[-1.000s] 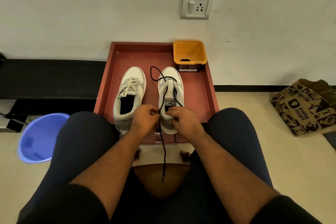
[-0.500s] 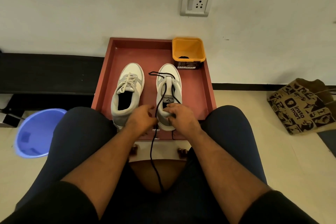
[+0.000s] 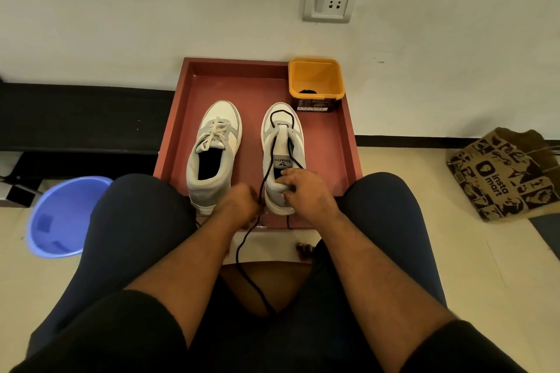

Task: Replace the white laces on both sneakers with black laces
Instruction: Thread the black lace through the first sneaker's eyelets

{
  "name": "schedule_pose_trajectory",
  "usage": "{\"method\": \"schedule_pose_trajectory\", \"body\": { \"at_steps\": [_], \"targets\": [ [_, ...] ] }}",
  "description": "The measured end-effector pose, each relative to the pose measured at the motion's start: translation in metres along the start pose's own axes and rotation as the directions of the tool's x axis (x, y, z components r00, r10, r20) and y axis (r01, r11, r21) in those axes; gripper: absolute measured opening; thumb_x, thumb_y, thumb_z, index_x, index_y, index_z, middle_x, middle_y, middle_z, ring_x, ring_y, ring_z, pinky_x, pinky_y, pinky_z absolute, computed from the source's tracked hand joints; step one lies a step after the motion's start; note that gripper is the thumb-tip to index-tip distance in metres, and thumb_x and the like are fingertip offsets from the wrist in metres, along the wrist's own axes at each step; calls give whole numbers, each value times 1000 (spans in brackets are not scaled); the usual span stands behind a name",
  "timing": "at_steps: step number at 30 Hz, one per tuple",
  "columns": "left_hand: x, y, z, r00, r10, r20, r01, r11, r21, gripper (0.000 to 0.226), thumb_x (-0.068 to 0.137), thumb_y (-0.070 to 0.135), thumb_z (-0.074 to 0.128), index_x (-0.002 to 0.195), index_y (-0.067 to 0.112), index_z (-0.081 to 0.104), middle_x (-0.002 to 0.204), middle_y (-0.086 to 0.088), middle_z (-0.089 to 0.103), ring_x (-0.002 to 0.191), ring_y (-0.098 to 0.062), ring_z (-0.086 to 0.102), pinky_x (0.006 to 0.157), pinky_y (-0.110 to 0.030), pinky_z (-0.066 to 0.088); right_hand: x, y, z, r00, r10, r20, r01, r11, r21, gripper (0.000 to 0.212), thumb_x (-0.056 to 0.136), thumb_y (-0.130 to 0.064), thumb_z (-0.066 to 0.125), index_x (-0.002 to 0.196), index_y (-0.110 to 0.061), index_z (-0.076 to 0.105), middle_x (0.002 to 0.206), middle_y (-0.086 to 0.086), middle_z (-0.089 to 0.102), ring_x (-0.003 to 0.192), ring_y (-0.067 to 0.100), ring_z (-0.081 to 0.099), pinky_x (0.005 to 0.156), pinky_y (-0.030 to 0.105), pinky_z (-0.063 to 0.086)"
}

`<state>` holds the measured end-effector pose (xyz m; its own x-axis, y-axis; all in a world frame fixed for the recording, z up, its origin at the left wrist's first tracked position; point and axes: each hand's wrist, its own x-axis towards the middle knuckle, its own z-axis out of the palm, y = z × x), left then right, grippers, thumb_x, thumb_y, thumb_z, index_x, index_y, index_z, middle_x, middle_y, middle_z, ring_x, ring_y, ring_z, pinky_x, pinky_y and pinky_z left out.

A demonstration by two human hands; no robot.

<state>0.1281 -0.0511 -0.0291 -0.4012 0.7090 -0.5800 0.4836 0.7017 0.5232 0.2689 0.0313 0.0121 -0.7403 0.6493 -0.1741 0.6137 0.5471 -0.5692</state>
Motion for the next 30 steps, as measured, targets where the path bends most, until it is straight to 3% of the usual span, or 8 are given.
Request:
{"method": "schedule_pose_trajectory", "body": {
  "at_steps": [3, 6, 15, 20, 23, 25, 27, 30],
  "targets": [
    [-7, 12, -9, 992, 14, -125, -46, 967, -252, 6, 87, 8, 65, 94, 9, 65, 77, -19, 70, 41, -18, 57, 35, -20, 40, -4, 1, -5, 999, 43, 24, -43, 999, 16, 31, 83, -2, 62, 110, -11, 73, 111, 3, 69, 104, 20, 62, 97, 32, 48],
    [-10, 13, -8, 994, 21, -108, -51, 959, -280, 12, 90, 10, 63, 87, -1, 68, 71, -17, 70, 33, -13, 53, 33, -18, 36, -7, 3, -8, 994, 79, 72, -79, 997, -12, 32, 82, -2, 64, 110, -13, 73, 111, 2, 70, 103, 17, 62, 96, 30, 49],
    [-4, 2, 9, 999, 24, 25, -26, 997, 73, 9, 91, 11, 61, 85, 5, 67, 68, -11, 63, 45, -23, 57, 41, -24, 45, -9, 2, -6, 993, 116, 28, -117, 993, 18, 30, 80, -2, 62, 104, -16, 75, 101, -1, 72, 94, 15, 64, 88, 30, 53],
    [-2, -8, 11, 934, -149, 325, 38, 945, 323, 36, 87, 29, 72, 109, 5, 57, 87, -13, 67, 64, -21, 66, 55, -30, 51, -7, -1, -7, 996, 83, 23, -84, 996, 13, 29, 80, -1, 61, 103, -13, 75, 101, 1, 72, 92, 16, 64, 84, 27, 51],
    [-8, -15, 15, 837, -319, 444, 12, 822, 569, 59, 89, 45, 64, 131, 5, 53, 125, -13, 61, 101, -26, 64, 88, -37, 52, -7, -1, -7, 996, 81, 30, -81, 997, 9, 29, 79, -1, 61, 103, -12, 75, 100, 2, 72, 92, 17, 64, 81, 25, 50],
    [-6, -18, 18, 810, -337, 480, 44, 851, 523, 57, 94, 37, 61, 140, 7, 45, 133, -15, 57, 107, -28, 61, 95, -40, 51, -7, 0, -6, 996, 84, 26, -84, 996, 11, 30, 79, -1, 62, 103, -12, 75, 101, 3, 72, 93, 18, 64, 83, 26, 51],
    [-2, -18, 17, 875, -275, 398, 108, 913, 393, 41, 95, 22, 61, 130, 3, 55, 113, -19, 67, 82, -26, 66, 76, -38, 57, -8, 0, -6, 996, 88, 14, -88, 995, 35, 30, 79, -1, 62, 104, -12, 74, 102, 3, 72, 94, 17, 64, 84, 27, 51],
    [6, -11, 5, 998, 7, -64, 6, 979, 203, 14, 90, 14, 60, 94, 5, 69, 83, -11, 69, 73, -26, 66, 63, -32, 51, -8, 2, -7, 995, 74, 69, -78, 995, 66, 30, 80, -7, 67, 109, -13, 72, 107, 0, 70, 98, 15, 63, 87, 28, 51]
  ]
}}
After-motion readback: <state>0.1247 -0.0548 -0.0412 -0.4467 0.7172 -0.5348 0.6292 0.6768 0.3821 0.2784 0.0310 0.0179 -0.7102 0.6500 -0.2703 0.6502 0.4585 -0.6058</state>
